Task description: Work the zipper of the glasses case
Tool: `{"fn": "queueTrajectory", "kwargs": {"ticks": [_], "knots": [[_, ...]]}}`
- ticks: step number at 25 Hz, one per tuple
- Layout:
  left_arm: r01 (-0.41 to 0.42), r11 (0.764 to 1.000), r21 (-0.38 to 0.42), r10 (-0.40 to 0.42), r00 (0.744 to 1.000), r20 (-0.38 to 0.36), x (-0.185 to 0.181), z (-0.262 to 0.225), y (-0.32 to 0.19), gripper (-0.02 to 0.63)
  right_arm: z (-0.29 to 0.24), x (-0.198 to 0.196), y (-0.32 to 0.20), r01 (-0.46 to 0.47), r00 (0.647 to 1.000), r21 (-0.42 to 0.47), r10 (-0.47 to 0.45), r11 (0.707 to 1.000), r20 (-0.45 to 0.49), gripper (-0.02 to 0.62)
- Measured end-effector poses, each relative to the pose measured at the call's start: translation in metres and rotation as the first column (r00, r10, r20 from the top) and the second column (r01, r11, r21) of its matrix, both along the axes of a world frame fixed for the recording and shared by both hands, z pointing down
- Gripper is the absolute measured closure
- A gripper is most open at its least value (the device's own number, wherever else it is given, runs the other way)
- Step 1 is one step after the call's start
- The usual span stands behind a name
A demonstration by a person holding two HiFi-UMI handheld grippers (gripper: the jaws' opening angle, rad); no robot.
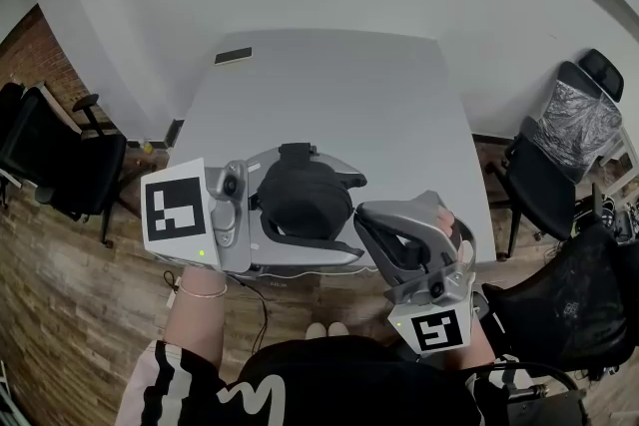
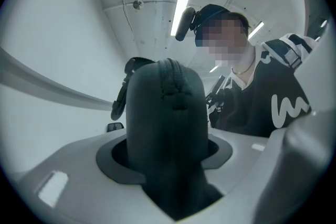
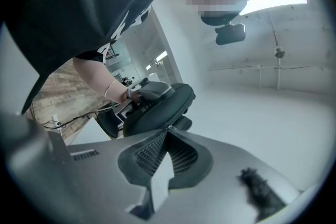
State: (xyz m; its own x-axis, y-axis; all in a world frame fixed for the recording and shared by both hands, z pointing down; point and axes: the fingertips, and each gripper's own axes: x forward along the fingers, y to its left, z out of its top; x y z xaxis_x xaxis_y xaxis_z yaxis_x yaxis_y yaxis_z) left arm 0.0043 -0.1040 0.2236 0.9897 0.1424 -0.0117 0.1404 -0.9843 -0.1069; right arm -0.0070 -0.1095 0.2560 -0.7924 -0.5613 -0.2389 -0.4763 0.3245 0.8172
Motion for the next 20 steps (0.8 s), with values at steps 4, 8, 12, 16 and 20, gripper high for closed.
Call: {"fn": "queueTrajectory", "kwargs": {"ticks": [4,8,12,16,20], "knots": [[0.002,1.000,-0.019,-0.003,0.999,-0.035,-0.005,-0.004,-0.003,0.334,0.010,-0.004,-0.004,-0.006,1.000,-0.013,0.006,1.000,-0.018,0.591],[0.008,1.000,-0.021,-0.009,0.998,-0.055,-0.008,-0.011,-0.006,0.334,0.016,-0.008,-0.008,-0.007,1.000,-0.036,0.006,0.999,-0.021,0.591],[0.019,1.000,-0.010,-0.020,0.996,-0.086,-0.009,-0.014,-0.008,0.334,0.028,-0.008,-0.011,-0.010,0.999,-0.065,0.008,0.998,-0.035,0.591],[0.022,1.000,-0.017,-0.024,0.992,-0.120,-0.012,-0.018,-0.013,0.334,0.039,-0.013,-0.016,-0.004,1.000,-0.102,0.001,0.995,-0.028,0.591],[0.034,0.999,0.004,-0.033,0.990,-0.141,-0.013,-0.022,-0.017,0.334,0.047,-0.017,-0.020,0.003,1.000,-0.139,-0.006,0.990,-0.020,0.591]]}}
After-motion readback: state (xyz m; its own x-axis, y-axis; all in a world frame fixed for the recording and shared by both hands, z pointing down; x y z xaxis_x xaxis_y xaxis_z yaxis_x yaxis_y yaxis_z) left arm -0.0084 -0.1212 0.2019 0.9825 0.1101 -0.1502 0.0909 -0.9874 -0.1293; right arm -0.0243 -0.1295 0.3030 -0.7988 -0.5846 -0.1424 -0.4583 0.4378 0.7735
